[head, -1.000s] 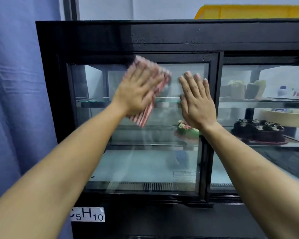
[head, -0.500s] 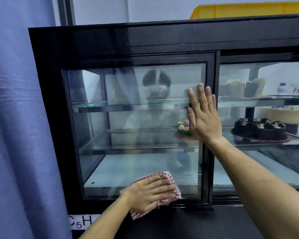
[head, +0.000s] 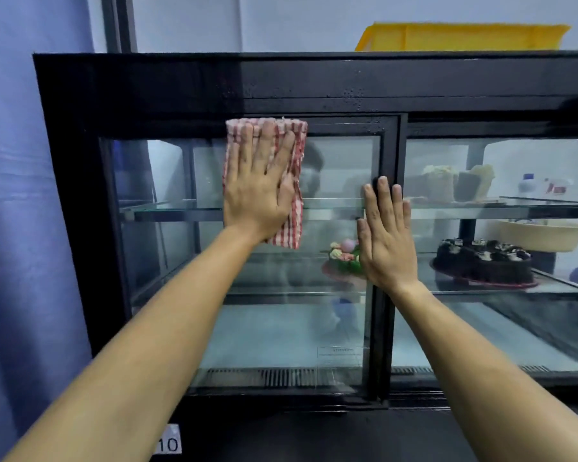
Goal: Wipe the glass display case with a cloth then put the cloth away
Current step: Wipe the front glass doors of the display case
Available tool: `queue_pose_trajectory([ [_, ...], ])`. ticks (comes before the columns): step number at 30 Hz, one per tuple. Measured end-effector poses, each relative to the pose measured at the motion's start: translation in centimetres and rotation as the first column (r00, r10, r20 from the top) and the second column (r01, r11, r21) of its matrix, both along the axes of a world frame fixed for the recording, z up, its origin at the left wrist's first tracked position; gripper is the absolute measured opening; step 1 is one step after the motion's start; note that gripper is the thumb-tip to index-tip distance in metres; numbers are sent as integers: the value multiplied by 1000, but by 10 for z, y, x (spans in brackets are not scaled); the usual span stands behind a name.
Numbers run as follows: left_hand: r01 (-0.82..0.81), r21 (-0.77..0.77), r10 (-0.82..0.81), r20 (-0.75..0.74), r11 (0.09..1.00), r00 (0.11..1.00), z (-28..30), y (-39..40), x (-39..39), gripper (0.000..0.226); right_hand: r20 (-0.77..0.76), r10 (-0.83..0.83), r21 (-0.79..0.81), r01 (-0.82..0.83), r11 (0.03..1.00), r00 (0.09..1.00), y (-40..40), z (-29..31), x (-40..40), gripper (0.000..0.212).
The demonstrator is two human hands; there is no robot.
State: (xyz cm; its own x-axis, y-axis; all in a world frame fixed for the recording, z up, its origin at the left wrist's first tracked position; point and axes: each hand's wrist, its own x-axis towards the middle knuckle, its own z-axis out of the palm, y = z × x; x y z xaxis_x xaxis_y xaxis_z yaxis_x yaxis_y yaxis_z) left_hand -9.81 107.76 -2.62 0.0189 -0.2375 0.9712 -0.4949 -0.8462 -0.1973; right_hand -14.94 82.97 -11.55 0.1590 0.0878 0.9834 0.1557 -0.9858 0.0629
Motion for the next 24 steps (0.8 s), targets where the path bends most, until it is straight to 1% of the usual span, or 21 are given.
queue_pose_trajectory([
  [1, 11, 7, -11, -19, 1000, 1000, -27, -8, -7, 66, -5, 14, 4, -14, 1000, 1000, 0, -1, 0, 58],
  [3, 46, 96, -40, -68, 994, 997, -97, -19, -15, 68, -20, 57, 42, -56, 998, 998, 1, -1, -1, 59],
  [7, 63, 242, -16, -192, 968, 981, -278, -22, -28, 65, -82, 100, 74, -94, 993, 992, 1, -2, -6, 59],
  [8, 60, 339, 13, -207, 939, 978, -314, -22, -33, 64, -100, 99, 75, -92, 993, 990, -1, -2, -7, 60],
  [9, 52, 446, 35, -186, 893, 982, -340, -19, -36, 64, -122, 102, 72, -93, 993, 987, -2, -1, -9, 61],
  [10, 74, 524, 17, -167, 849, 986, -350, -15, -38, 65, -145, 105, 64, -96, 993, 984, -3, -1, -10, 61],
  [11, 104, 584, -15, -156, 805, 988, -346, -11, -36, 67, -163, 104, 51, -97, 994, 981, -3, 0, -10, 62],
  [13, 107, 690, -67, -85, 716, 994, -310, -6, -25, 69, -191, 106, 35, -101, 994, 976, -5, 2, -13, 63],
  [14, 111, 689, -96, -60, 716, 994, -282, -5, -20, 69, -200, 106, 26, -103, 994, 974, -6, 1, -14, 63],
  [15, 114, 646, -109, -48, 755, 993, -245, -5, -14, 68, -201, 99, 9, -99, 995, 974, -8, 1, -14, 62],
  [17, 89, 461, -100, -1, 883, 995, -151, -8, -4, 65, -181, 65, -30, -71, 997, 981, -14, -1, -15, 62],
  [18, 66, 353, -78, 19, 933, 997, -101, -10, -2, 64, -169, 42, -49, -51, 997, 985, -16, -2, -14, 62],
  [20, 17, 176, -24, 39, 984, 999, -15, -9, -4, 64, -134, -4, -57, -3, 998, 991, -15, -6, -12, 62],
  [21, -8, 94, 3, 50, 996, 999, 15, -8, -2, 64, -125, -17, -51, 11, 999, 992, -15, -7, -10, 62],
  [22, -20, 11, 19, 48, 1000, 999, 32, -9, -1, 65, -123, -21, -39, 17, 999, 992, -14, -8, -9, 63],
  [24, -18, -124, 19, 5, 992, 1000, 32, -23, -6, 66, -120, -13, -28, 10, 1000, 993, -14, -8, -7, 63],
])
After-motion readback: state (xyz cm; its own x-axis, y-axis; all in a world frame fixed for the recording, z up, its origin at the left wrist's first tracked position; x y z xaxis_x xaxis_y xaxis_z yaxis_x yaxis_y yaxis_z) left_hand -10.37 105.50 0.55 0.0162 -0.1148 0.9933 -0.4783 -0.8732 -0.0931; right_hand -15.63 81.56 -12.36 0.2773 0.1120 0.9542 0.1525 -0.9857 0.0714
